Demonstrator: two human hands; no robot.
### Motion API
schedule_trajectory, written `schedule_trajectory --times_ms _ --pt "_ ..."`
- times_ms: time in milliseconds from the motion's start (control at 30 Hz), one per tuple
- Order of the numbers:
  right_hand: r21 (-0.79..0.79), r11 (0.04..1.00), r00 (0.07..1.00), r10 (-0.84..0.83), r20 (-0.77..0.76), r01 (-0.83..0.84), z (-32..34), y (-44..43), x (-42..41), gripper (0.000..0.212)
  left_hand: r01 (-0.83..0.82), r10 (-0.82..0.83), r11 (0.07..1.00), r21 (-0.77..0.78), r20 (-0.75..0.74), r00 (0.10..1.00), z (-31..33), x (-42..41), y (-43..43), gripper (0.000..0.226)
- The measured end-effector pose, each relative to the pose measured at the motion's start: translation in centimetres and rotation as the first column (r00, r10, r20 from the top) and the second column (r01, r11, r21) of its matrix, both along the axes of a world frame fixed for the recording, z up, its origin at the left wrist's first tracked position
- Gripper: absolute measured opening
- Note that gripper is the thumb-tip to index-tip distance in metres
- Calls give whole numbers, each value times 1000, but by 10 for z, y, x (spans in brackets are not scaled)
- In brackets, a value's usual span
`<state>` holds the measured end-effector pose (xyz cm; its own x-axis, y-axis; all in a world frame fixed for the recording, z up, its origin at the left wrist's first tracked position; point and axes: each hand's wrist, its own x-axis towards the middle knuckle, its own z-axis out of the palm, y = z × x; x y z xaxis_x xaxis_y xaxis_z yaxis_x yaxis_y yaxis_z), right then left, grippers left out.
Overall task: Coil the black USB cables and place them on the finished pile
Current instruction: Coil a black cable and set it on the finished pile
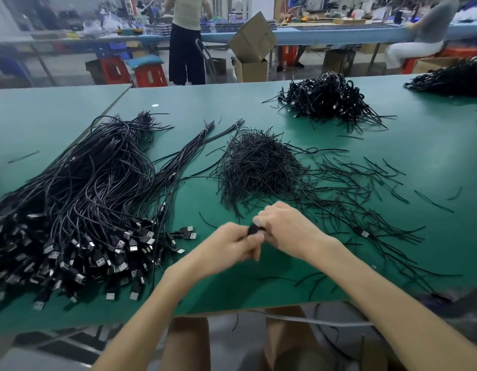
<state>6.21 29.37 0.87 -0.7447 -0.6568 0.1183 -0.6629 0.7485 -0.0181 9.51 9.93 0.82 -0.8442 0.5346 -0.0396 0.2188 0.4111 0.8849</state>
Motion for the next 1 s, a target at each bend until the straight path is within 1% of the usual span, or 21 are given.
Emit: schedule_trajectory --times_ms 33,67,100,167,233,267,333,433,467,500,533,567,633,667,700,733,767,833,900,967,1000 --pt "-16 1000 1000 3 -16 -4 2 -3 0 17 -20 10 989 -145 -69 998 -3 1 1 39" --pt "-82 996 1000 -29 -9 29 3 -6 0 17 -71 40 973 -221 -143 989 -7 2 3 36" --pt "-203 974 994 -94 53 103 5 -8 0 20 -135 83 962 -235 -220 972 -12 3 5 30" --pt "-467 838 949 -171 264 281 9 -10 0 19 -240 168 956 -169 -355 920 -20 2 9 19" --pt "-610 704 917 -154 369 364 12 -14 3 7 -295 237 951 -90 -402 885 -24 -1 11 16" --pt "-647 664 912 -139 385 375 12 -17 5 6 -308 262 950 -55 -398 879 -26 -2 12 16" --pt "-682 634 917 -118 381 365 12 -22 11 12 -315 312 948 56 -375 873 -27 -1 15 19" --pt "-762 546 927 -81 365 348 8 -30 23 11 -379 439 888 260 -238 866 -31 0 18 26" --pt "-787 502 923 -61 381 358 5 -33 28 9 -424 492 833 355 -127 861 -32 -3 19 33" --pt "-802 461 910 -34 412 380 2 -35 32 8 -475 516 743 471 47 855 -31 -7 19 43" --pt "-802 433 890 2 457 411 -3 -37 36 8 -522 480 619 587 243 843 -30 -13 19 50" --pt "-787 425 861 35 507 447 -10 -40 40 10 -547 381 483 683 399 834 -27 -20 19 53" --pt "-735 471 826 23 563 487 -24 -41 45 11 -578 148 235 782 559 816 -17 -26 14 51" --pt "-722 492 832 -10 555 487 -29 -40 45 9 -591 49 151 792 591 805 -14 -25 9 47" --pt "-721 497 845 -47 533 483 -32 -37 43 8 -594 -26 125 795 601 799 -10 -25 5 40" --pt "-726 500 861 -83 502 471 -32 -33 40 10 -585 -68 146 798 598 798 -8 -24 0 34" --pt "-721 525 878 -117 465 452 -29 -30 35 13 -569 -86 196 799 592 802 -6 -24 -3 31" --pt "-648 657 915 -181 360 385 -22 -26 25 21 -522 -56 326 788 568 821 -4 -21 -9 34" --pt "-518 783 935 -239 261 344 -16 -25 17 34 -437 79 523 731 470 879 -3 -17 -13 38" --pt "-396 836 923 -315 220 379 -8 -21 8 44 -314 177 736 600 277 944 -4 -13 -12 42" --pt "-364 839 913 -347 216 405 -5 -18 4 43 -246 174 814 526 183 968 -4 -11 -9 44"
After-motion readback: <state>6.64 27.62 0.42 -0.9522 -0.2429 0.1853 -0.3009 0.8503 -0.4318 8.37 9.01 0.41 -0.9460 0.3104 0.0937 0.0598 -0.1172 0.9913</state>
